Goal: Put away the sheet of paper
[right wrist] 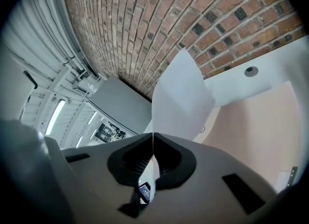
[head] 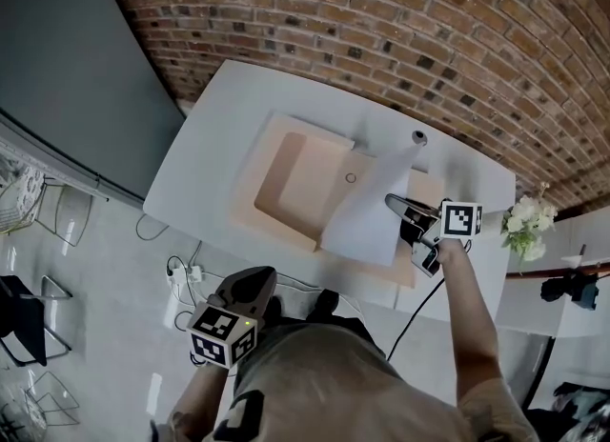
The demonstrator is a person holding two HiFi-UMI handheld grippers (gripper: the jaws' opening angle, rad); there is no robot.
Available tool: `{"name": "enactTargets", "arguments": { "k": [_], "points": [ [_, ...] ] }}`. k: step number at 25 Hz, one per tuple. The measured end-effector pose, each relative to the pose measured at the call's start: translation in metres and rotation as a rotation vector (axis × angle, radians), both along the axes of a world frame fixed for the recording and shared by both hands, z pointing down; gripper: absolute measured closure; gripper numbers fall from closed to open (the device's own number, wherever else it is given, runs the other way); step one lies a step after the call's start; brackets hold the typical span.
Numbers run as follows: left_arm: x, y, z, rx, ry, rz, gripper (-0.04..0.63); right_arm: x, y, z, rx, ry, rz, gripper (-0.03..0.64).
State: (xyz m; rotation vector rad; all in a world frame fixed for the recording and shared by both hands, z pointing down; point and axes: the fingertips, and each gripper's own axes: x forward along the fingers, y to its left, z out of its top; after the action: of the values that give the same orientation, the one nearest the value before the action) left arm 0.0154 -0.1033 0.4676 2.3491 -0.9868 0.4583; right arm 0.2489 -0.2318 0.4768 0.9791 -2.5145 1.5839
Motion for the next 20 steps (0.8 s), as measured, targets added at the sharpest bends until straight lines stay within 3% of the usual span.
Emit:
{"name": "enactTargets", "arguments": {
  "k": [9,15,20],
  "points": [
    [-0.007,-0.003,0.002,-0.006,0.012,-0.008,0.581,-0.003,-0.003,0.014,-0.031,0.037,-0.004,0.594],
    [-0.015,-0.005,0.004,-0.018,0.010,-0.016,0.581,0.010,0.000,0.053,-0.117,0.098,0.055,0.594],
    [-0.020,-0.006,0.004,-0.015,0.007,-0.016,0.581,0.010,0.003,0.073,-0.171,0.061,0.099,0.594]
  ]
}}
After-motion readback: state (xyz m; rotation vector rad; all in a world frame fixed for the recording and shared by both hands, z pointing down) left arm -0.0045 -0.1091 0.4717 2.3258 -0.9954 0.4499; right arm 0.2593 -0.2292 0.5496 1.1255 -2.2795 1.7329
